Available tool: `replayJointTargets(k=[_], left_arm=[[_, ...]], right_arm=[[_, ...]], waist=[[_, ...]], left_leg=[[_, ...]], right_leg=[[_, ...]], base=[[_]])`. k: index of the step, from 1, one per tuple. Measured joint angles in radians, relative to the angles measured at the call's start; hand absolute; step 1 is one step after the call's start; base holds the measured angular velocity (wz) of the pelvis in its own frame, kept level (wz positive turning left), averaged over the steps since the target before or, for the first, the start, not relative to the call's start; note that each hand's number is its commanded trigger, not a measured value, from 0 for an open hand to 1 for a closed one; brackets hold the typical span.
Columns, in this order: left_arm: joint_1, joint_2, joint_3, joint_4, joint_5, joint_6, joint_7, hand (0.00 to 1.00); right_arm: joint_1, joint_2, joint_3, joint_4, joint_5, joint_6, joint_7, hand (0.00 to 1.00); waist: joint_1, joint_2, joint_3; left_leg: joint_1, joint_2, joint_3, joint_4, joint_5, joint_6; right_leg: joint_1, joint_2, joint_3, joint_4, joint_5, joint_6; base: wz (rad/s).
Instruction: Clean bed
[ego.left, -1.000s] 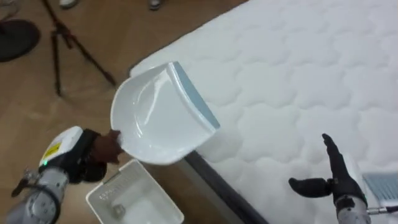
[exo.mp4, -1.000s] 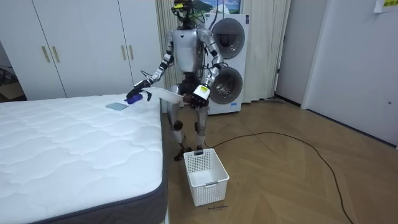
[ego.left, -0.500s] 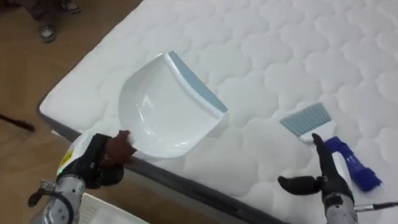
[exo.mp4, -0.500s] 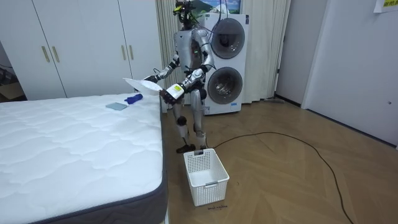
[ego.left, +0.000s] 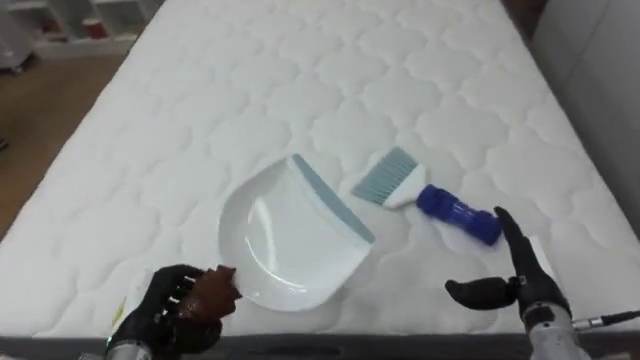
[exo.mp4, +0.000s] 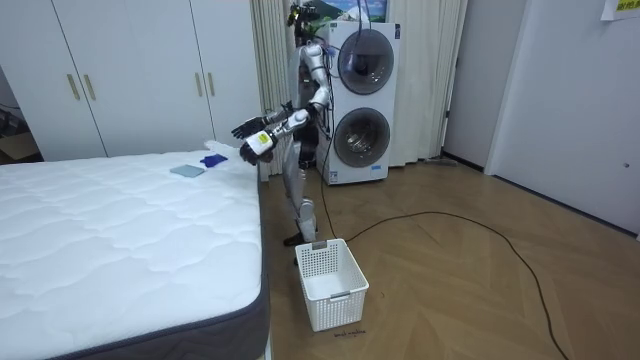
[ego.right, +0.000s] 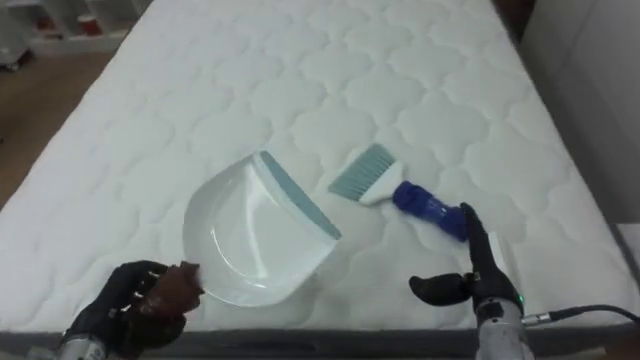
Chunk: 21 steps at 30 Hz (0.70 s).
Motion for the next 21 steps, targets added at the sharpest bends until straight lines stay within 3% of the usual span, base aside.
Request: replayJointTargets(k=[2, 3, 8, 14, 17, 21], left_arm=[[-0.002, -0.002, 0.004, 0.015, -0.018, 0.000, 0.002, 0.00], [-0.003, -0.008, 0.004, 0.020, -0.041, 0.000, 0.003, 0.00], [-0.027, -0.017, 0.009, 0.030, -0.128, 0.001, 0.022, 0.00], [-0.074, -0.017, 0.017, 0.029, -0.231, 0.002, 0.051, 0.00], [-0.112, -0.020, 0.015, 0.023, -0.232, 0.002, 0.060, 0.00], [-0.161, -0.020, 0.018, 0.023, -0.231, 0.002, 0.094, 0.00]], right_arm=[[0.011, 0.002, -0.004, 0.002, -0.001, 0.000, -0.004, 0.00], [0.021, 0.002, -0.005, 0.004, -0.004, 0.000, -0.013, 0.00], [0.023, 0.019, -0.013, 0.029, -0.039, 0.000, -0.022, 0.00], [0.021, 0.042, -0.012, 0.020, -0.038, -0.001, -0.021, 0.00], [0.018, 0.045, -0.013, 0.020, -0.047, -0.001, -0.020, 0.00], [0.020, 0.049, -0.044, 0.035, -0.107, -0.007, -0.018, 0.00]], waist=[[-0.024, -0.019, 0.0116], [-0.029, -0.023, 0.0131], [-0.042, -0.013, 0.0200], [-0.047, -0.006, 0.0181], [-0.066, -0.008, 0.0196], [-0.071, -0.007, 0.0201]], left_leg=[[0.004, 0.001, -0.003, -0.007, 0.001, -0.001], [0.004, 0.004, -0.010, -0.009, 0.001, -0.001], [0.041, 0.005, -0.027, -0.033, -0.001, 0.002], [0.053, 0.001, -0.029, -0.040, 0.000, 0.004], [0.070, -0.001, -0.027, -0.052, 0.000, 0.004], [0.084, -0.003, -0.025, -0.067, 0.000, 0.004]], right_leg=[[0.013, -0.005, -0.022, -0.022, 0.005, 0.006], [0.022, -0.005, -0.030, -0.042, 0.011, 0.006], [0.078, -0.004, -0.041, -0.105, 0.023, 0.006], [0.099, -0.008, -0.048, -0.127, 0.022, 0.002], [0.121, -0.013, -0.068, -0.154, 0.018, 0.004], [0.128, -0.014, -0.060, -0.157, 0.008, 0.006]], base=[[0.07], [0.20], [0.11], [0.06], [0.20], [-0.04]])
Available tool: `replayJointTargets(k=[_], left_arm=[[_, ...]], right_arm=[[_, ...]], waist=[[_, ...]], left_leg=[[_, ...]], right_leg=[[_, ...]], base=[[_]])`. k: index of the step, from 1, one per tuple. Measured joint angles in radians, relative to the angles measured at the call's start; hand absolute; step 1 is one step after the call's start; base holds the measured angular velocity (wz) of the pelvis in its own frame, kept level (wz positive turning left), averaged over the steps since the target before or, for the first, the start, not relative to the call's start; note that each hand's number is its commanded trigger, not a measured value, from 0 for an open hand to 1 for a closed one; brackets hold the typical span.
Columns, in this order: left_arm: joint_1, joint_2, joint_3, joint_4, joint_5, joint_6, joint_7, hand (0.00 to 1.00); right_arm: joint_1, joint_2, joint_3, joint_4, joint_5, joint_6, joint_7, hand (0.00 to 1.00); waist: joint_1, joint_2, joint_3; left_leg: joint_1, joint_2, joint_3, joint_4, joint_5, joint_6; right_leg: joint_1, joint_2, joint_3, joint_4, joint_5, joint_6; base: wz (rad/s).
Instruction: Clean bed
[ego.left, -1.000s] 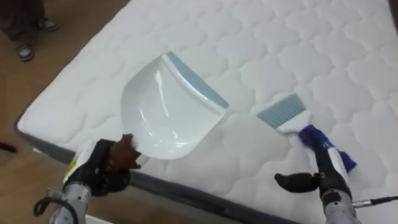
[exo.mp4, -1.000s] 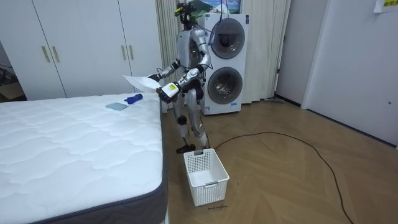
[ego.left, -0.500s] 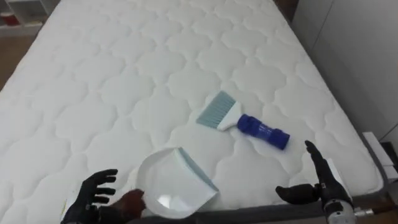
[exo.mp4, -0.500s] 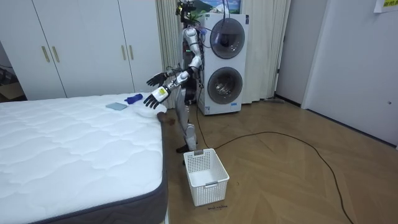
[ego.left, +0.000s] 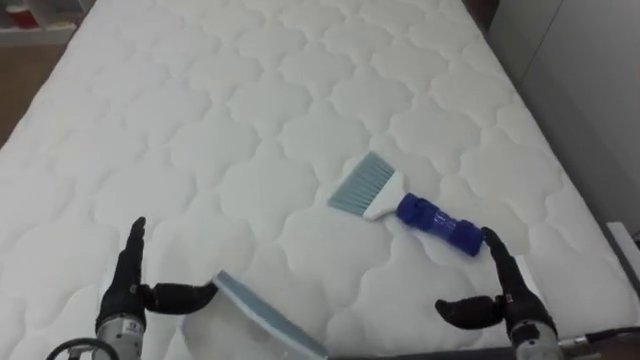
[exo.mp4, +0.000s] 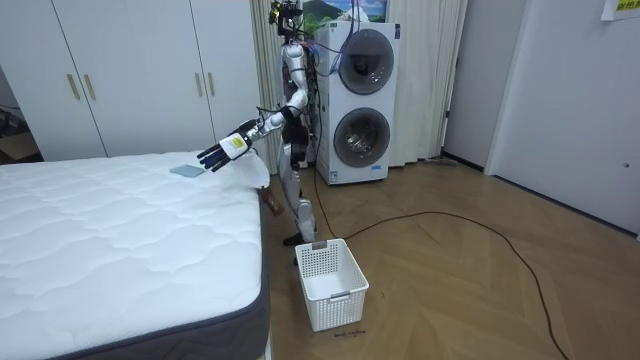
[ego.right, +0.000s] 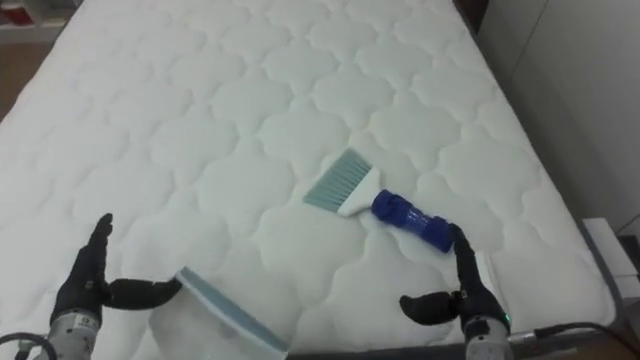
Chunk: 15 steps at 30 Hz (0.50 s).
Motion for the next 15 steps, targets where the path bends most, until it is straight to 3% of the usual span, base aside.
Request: replayJointTargets(k=[5, 8, 12, 15], left_arm=[[-0.022, 0.000, 0.004, 0.003, -0.003, -0.002, 0.033, 0.00], [-0.019, -0.001, 0.001, 0.091, -0.005, -0.021, 0.042, 0.00], [0.042, -0.001, 0.010, 0.133, 0.001, -0.017, 0.043, 0.00], [0.073, -0.007, 0.022, 0.224, 0.001, -0.015, 0.041, 0.00]], right_arm=[[0.006, 0.004, -0.005, 0.003, -0.004, 0.000, 0.001, 0.00], [0.005, 0.010, -0.004, 0.077, -0.005, 0.000, 0.002, 0.00], [0.055, 0.010, -0.006, 0.105, -0.002, 0.010, 0.003, 0.00], [0.061, 0.016, -0.006, 0.195, 0.008, 0.010, 0.006, 0.00]], waist=[[-0.005, 0.001, -0.0004], [-0.002, 0.004, -0.0034], [0.015, 0.000, -0.0042], [0.033, -0.005, -0.0093]], left_leg=[[0.013, 0.002, 0.004, -0.011, 0.000, 0.000], [0.045, 0.003, 0.010, -0.028, 0.000, 0.000], [0.047, 0.003, 0.015, -0.035, 0.000, 0.000], [0.057, 0.002, 0.018, -0.036, 0.000, 0.000]], right_leg=[[0.008, 0.003, 0.003, -0.001, -0.001, -0.002], [0.039, 0.005, 0.005, -0.018, -0.004, -0.003], [0.039, 0.004, 0.004, -0.019, -0.008, -0.003], [0.055, 0.003, 0.002, -0.024, -0.008, -0.003]], base=[[-0.06], [-0.06], [0.00], [0.00]])
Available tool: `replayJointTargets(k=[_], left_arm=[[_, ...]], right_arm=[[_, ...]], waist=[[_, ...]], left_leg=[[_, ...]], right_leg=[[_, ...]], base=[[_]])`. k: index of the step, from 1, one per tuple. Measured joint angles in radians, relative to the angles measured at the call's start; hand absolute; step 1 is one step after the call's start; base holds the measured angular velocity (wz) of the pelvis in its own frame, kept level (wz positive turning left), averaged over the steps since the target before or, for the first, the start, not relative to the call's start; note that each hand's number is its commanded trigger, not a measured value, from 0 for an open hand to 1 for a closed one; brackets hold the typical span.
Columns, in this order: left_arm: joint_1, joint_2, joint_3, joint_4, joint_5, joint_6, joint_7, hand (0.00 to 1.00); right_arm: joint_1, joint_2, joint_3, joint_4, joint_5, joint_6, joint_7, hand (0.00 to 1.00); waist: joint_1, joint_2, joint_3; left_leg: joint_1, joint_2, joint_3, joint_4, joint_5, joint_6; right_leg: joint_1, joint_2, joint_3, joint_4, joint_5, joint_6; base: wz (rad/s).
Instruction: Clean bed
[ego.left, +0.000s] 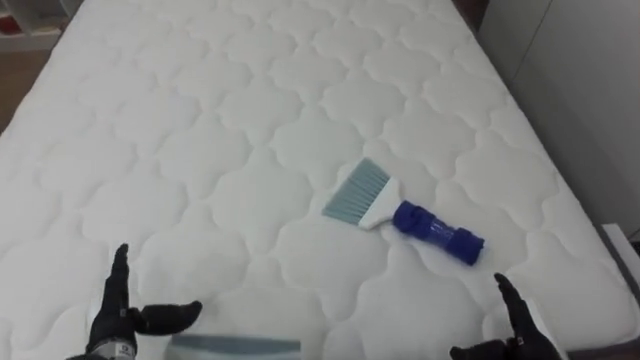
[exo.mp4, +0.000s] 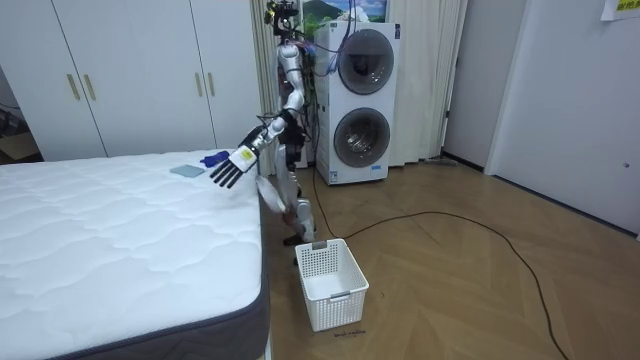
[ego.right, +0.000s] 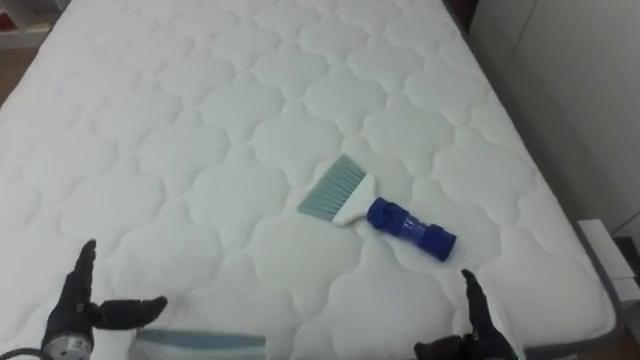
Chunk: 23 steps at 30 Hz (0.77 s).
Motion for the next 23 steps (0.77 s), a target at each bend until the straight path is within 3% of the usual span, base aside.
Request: replayJointTargets(k=[5, 11, 16, 23], left_arm=[[0.051, -0.006, 0.036, 0.186, -0.022, 0.003, -0.008, 0.00], [0.110, -0.021, 0.098, 0.329, -0.025, 0.023, -0.018, 0.00], [0.133, -0.031, 0.123, 0.377, -0.021, 0.063, -0.026, 0.00], [0.148, -0.032, 0.142, 0.422, -0.011, 0.182, -0.104, 0.00]], right_arm=[[-0.010, 0.013, -0.036, 0.133, 0.083, 0.013, 0.023, 0.00], [-0.018, 0.041, -0.090, 0.293, 0.220, 0.044, 0.035, 0.00], [-0.015, 0.046, -0.126, 0.361, 0.233, 0.076, 0.050, 0.00], [-0.016, 0.047, -0.127, 0.395, 0.217, 0.161, 0.136, 0.00]], waist=[[0.000, -0.008, -0.0049], [0.002, -0.023, -0.0005], [0.002, -0.029, -0.0014], [0.005, -0.022, -0.0052]], left_leg=[[0.015, -0.001, 0.010, -0.008, 0.000, 0.000], [0.017, -0.002, 0.009, -0.008, -0.002, 0.003], [0.014, -0.002, 0.013, -0.006, -0.007, 0.010], [0.014, -0.003, 0.013, 0.004, -0.011, 0.015]], right_leg=[[0.015, -0.002, -0.001, -0.010, -0.004, 0.003], [0.016, -0.002, -0.004, -0.009, -0.006, 0.006], [0.012, 0.000, 0.006, -0.005, -0.008, 0.011], [0.015, -0.002, 0.006, -0.005, -0.005, 0.013]], base=[[0.06], [0.04], [-0.01], [-0.01]])
